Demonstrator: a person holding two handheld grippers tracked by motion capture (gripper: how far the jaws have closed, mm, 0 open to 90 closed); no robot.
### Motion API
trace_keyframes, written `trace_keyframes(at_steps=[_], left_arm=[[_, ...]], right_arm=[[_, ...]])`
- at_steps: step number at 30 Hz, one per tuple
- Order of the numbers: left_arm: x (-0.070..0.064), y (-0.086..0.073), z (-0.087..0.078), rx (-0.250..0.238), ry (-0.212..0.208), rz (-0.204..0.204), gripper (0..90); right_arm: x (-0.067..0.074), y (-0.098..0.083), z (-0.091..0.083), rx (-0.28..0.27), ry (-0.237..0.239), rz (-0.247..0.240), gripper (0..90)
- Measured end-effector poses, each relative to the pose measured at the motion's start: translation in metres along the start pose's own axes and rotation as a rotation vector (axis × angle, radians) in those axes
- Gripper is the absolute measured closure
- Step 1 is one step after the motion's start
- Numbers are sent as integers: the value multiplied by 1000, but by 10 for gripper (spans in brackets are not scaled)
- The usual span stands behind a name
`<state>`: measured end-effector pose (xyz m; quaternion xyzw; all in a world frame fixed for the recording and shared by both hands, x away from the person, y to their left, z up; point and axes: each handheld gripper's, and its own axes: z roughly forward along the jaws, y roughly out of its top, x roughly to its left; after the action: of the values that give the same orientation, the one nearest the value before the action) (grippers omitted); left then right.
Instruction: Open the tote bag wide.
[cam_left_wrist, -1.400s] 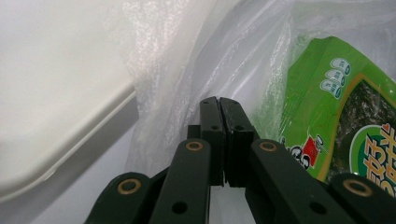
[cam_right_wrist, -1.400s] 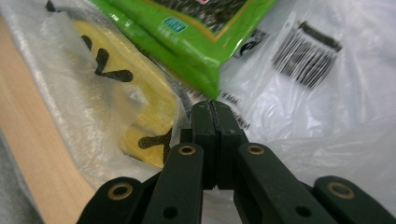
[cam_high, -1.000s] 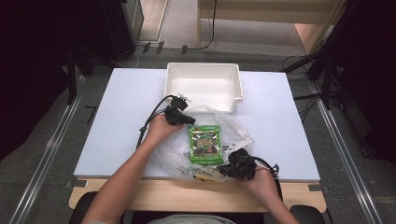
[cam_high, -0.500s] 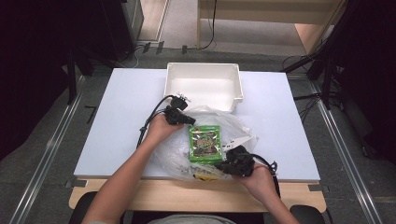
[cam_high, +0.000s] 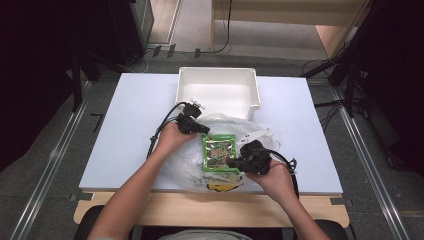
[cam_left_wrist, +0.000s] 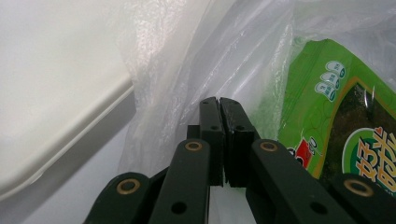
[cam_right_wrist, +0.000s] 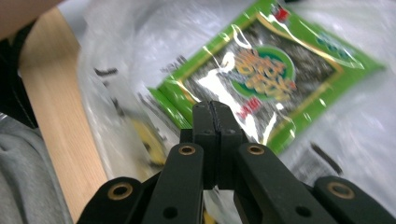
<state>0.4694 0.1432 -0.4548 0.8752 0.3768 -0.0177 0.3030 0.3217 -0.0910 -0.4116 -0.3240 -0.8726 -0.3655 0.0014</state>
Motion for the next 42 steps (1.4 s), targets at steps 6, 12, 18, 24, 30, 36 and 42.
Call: trace_keyframes(at_steps=[6, 12, 18, 24, 30, 36, 42], left_arm=[[0, 0, 0, 1, 0, 1, 891], [-2, -1, 0, -7, 10, 9, 895], [-2, 0, 0, -10, 12, 5, 894], [-7, 2, -6, -37, 0, 7, 893], [-12, 3, -11, -46, -14, 13, 871], [-19, 6, -23, -65, -34, 1, 768], [-28, 7, -34, -58, -48, -11, 643]], right_arm=[[8, 9, 16, 9, 51, -16, 900], [13, -6, 41, 49, 96, -8, 900], [19, -18, 48, 62, 103, -13, 900], [24, -25, 54, 80, 113, -16, 900], [30, -28, 61, 110, 132, -31, 900], [29, -24, 55, 80, 124, -31, 880], [27, -19, 44, 49, 102, -45, 797]])
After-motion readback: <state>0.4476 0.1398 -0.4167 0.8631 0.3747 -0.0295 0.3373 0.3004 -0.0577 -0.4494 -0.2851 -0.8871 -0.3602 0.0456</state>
